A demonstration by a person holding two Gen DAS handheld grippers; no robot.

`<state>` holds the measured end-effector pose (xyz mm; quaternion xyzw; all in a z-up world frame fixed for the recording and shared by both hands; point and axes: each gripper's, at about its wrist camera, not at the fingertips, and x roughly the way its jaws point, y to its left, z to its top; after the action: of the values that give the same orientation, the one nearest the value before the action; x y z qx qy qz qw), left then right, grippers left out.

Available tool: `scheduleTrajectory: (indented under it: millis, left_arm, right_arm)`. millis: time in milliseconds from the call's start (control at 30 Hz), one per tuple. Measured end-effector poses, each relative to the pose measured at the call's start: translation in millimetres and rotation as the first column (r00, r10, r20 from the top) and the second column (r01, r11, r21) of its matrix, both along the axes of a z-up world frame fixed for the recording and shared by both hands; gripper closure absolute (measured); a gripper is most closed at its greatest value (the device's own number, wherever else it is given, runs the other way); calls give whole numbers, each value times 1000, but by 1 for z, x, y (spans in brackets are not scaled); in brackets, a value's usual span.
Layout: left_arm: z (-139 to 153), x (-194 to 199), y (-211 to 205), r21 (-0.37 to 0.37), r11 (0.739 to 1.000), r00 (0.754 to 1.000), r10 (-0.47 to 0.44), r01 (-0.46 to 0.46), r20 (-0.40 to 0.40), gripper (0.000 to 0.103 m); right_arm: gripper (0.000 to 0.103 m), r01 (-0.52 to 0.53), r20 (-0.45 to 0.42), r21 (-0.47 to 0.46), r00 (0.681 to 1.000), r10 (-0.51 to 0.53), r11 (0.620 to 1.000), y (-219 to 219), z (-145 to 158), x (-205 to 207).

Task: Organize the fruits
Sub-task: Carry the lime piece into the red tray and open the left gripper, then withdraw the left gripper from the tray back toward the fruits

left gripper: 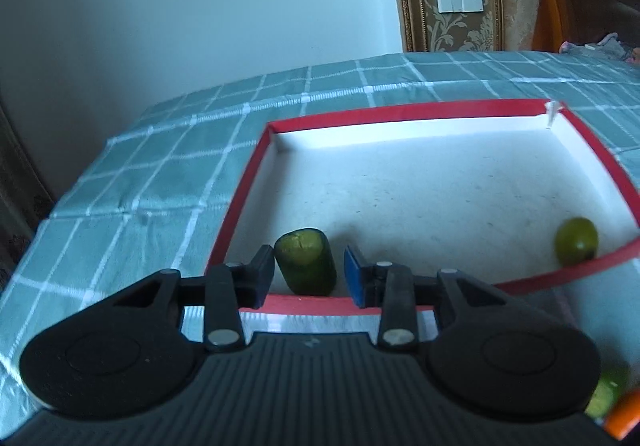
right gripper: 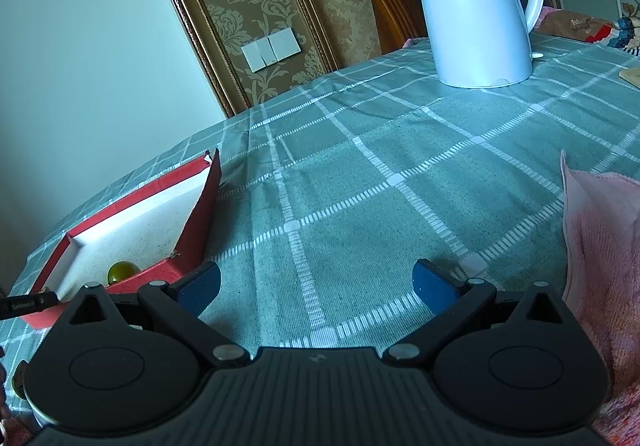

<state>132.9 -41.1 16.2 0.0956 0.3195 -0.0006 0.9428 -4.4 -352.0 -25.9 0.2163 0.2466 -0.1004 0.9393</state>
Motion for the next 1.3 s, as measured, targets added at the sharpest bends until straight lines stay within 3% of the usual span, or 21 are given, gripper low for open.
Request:
scheduleTrajectory:
  millis: [167,333,400,467,567,733,800,933,1167,1300]
  left_arm:
    - [9,-11,3,-32,999,999,-4,3,-36,69]
    - [22,-27,0,-19,1000,999,1,0,42,65]
    - [34,-43,0,-29,1000,992,13,-9,124,52]
    - [45,-69,-1,-26,999,970,35,-30,241,4]
    - [52,-110,-1,-10,1000,924,30,-28,380,0]
    - [39,-157,3,8,1000,903,-12,9,430,0]
    - [29,-167,8,-8,1000,907,-2,6,422,0]
    - [7,-174,20,-56,998,938,7,13,348,0]
    - [-19,-155,31,-104,994,984,-8,27,176,0]
    - [-22,-144,39,-153,988,994,0,17,109,0]
  right_arm:
    - [0,5,4,5,1000,-5,1000,0,-1,-1]
    - [0,5,5,7,1000,-5,1000,0,0,-1]
    - [0,5,6,9,1000,-5,1000,-1,-1,-1]
    - [0,5,6,9,1000,-5,1000,-1,0,-1]
    - [0,5,6,8,1000,-5,1000,-1,0,-1]
    - [0,3,8,11,1000,-3,1000,-1,-1,-1]
    - [0,4,8,10,1000,-4,1000,-1,-1,-1]
    - [0,4,5,7,1000,-4,1000,-1,-1,-1]
    - [0,3,4,5,1000,-3,1000,-1,-1,-1]
    - [0,3,2,3,1000,-3,1000,0,0,-1]
